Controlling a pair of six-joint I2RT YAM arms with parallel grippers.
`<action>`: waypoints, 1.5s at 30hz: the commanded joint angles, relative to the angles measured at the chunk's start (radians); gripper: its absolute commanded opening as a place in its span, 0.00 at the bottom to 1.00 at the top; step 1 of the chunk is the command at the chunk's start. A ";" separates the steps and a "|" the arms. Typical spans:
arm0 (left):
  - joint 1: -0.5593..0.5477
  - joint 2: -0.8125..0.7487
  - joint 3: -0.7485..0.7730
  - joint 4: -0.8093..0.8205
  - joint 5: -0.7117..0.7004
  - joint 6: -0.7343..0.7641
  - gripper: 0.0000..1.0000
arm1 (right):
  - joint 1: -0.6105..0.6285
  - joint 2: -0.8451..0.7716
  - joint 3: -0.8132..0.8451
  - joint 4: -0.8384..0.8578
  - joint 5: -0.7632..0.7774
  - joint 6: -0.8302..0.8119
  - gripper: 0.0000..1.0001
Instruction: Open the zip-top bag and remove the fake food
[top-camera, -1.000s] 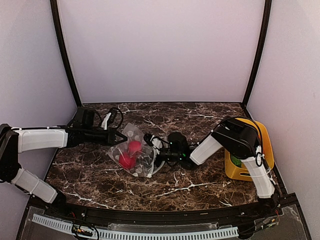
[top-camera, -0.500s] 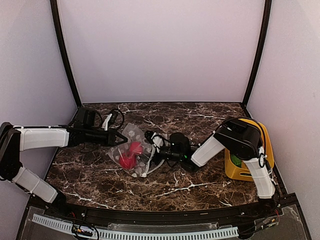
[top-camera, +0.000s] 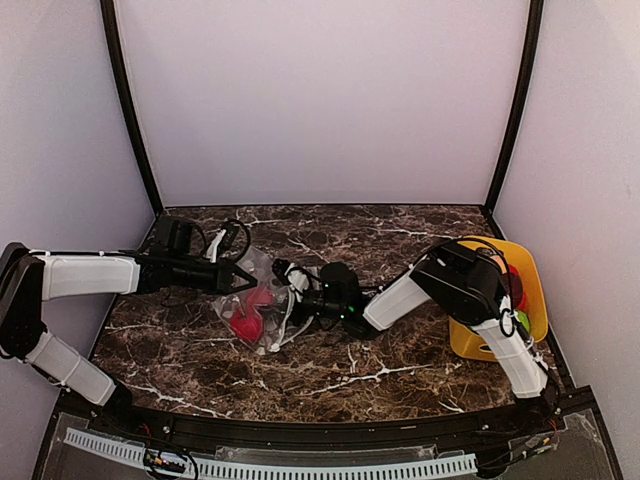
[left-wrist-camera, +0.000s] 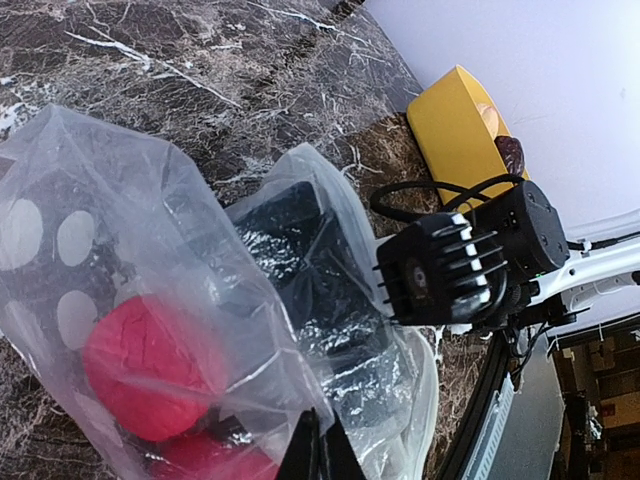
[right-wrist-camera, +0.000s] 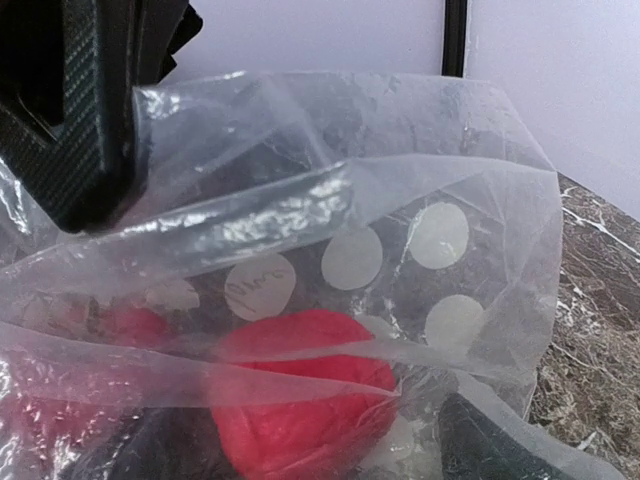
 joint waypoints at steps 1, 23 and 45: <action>-0.007 0.000 0.014 0.014 0.031 -0.002 0.01 | 0.011 0.042 0.043 -0.044 -0.016 0.006 0.85; -0.005 -0.007 0.021 -0.028 -0.100 -0.006 0.01 | 0.012 -0.089 -0.141 0.052 -0.006 0.006 0.36; 0.014 0.066 0.018 -0.030 -0.242 -0.062 0.01 | 0.012 -0.388 -0.456 -0.044 -0.002 0.058 0.27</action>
